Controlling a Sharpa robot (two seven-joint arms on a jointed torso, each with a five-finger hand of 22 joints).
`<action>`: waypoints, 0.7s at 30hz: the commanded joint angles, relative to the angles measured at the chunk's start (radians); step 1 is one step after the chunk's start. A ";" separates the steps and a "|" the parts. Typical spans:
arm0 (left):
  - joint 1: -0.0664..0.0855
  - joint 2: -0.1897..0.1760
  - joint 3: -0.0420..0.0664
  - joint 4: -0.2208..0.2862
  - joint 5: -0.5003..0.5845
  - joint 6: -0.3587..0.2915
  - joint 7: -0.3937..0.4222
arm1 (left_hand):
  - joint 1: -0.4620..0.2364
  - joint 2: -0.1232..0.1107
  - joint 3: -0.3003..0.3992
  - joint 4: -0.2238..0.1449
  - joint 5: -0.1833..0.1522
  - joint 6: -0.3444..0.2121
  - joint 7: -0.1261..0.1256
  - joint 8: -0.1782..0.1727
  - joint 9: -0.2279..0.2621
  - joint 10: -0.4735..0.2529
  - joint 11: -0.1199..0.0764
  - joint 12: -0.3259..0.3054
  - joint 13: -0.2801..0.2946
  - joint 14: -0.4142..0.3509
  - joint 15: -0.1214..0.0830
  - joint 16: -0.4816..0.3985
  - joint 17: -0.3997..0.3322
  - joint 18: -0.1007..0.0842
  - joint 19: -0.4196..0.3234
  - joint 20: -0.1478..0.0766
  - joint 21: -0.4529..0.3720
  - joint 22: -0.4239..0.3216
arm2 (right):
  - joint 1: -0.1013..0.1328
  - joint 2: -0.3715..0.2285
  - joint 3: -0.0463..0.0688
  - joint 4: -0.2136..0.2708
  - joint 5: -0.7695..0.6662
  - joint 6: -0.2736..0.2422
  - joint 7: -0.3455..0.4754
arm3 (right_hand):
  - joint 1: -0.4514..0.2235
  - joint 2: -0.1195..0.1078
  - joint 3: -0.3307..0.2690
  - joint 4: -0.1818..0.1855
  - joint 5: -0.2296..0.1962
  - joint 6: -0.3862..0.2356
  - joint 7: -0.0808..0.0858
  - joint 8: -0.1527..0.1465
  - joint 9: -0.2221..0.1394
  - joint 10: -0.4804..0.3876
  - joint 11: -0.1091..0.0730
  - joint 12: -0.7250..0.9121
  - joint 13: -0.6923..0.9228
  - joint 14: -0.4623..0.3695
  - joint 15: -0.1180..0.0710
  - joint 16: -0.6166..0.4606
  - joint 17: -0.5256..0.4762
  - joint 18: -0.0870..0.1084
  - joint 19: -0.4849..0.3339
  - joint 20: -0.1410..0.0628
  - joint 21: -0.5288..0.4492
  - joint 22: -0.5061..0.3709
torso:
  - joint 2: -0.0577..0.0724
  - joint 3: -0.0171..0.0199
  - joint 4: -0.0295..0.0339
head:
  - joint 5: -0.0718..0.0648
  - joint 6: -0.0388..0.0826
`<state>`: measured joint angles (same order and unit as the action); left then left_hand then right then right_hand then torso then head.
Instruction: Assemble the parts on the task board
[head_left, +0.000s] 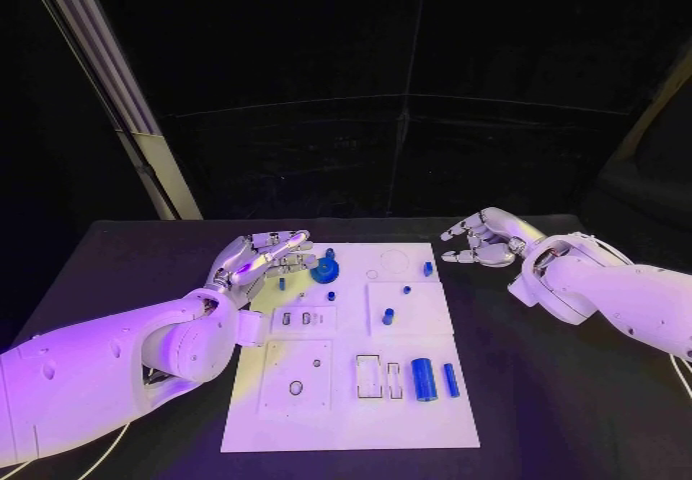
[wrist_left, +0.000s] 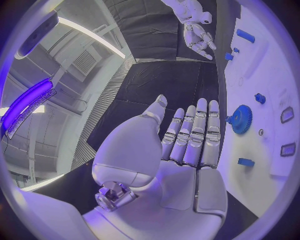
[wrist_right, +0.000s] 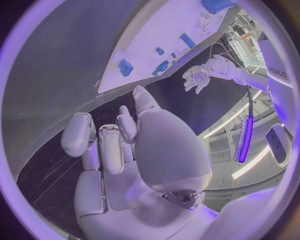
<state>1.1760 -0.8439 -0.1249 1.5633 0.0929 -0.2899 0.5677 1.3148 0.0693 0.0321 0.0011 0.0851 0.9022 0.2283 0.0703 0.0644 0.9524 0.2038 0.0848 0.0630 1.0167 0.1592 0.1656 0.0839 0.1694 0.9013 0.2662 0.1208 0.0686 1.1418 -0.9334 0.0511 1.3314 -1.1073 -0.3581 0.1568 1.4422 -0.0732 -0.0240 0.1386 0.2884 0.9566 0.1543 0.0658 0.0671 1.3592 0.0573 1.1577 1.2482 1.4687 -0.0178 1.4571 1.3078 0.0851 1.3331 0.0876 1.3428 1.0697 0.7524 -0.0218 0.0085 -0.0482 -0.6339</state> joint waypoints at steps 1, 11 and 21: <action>0.001 0.003 0.001 -0.001 -0.009 0.010 0.013 | 0.012 0.002 -0.001 -0.006 0.003 0.000 0.021 0.000 0.001 0.002 -0.003 0.001 0.000 0.002 -0.001 -0.007 -0.001 0.013 0.007 0.002 -0.004 -0.001 | -0.003 0.013 0.000 -0.015 -0.023 0.027 0.025 | 0.015 0.002 0.000 -0.004 0.004 -0.007 -0.002 -0.002 -0.001 0.006 0.003 0.007 0.002 0.061 0.002 0.005 0.079 0.011 0.003 0.005 0.002 0.001 | 0.001 0.0003 -0.0018 | 0.003 -0.003; 0.000 0.006 0.000 -0.003 -0.009 0.012 0.014 | 0.012 0.002 -0.001 -0.006 0.003 0.000 0.021 0.000 0.001 0.002 -0.003 0.001 0.000 0.002 -0.001 -0.007 -0.001 0.013 0.007 0.002 -0.004 -0.001 | -0.016 0.046 0.000 -0.049 -0.033 0.054 0.029 | 0.020 0.006 0.001 -0.007 0.001 -0.005 -0.003 0.000 0.000 0.010 0.003 0.015 0.008 0.064 0.002 0.011 0.088 0.010 0.008 0.006 0.007 0.010 | 0.000 -0.0027 -0.0028 | 0.005 -0.011; 0.000 0.005 0.000 -0.004 -0.009 0.012 0.014 | 0.011 0.002 0.001 -0.008 0.003 0.000 0.021 0.000 0.001 0.002 -0.003 0.001 0.000 0.002 -0.002 -0.007 -0.001 0.013 0.008 0.002 -0.005 -0.001 | -0.029 0.059 0.000 -0.063 -0.034 0.065 0.031 | 0.019 0.009 0.000 -0.006 0.000 -0.001 -0.003 0.002 0.001 0.013 0.003 0.020 0.012 0.065 0.002 0.015 0.096 0.008 0.012 0.006 0.010 0.017 | 0.007 -0.0020 0.0018 | -0.001 -0.007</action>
<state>1.1747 -0.8394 -0.1256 1.5584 0.0916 -0.2891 0.5682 1.3148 0.0693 0.0321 0.0011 0.0851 0.9022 0.2283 0.0703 0.0644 0.9524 0.2038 0.0848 0.0630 1.0167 0.1592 0.1656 0.0840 0.1694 0.9013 0.2662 0.1208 0.0686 1.1116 -0.8766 0.0508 1.2702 -1.1345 -0.3104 0.1757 1.4529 -0.0626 -0.0239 0.1387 0.2884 0.9567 0.1543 0.0658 0.0673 1.3630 0.0611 1.1733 1.2589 1.4687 -0.0178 1.4658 1.3076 0.0851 1.3369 0.0914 1.3469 1.0855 0.7561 -0.0240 0.0073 -0.0474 -0.6420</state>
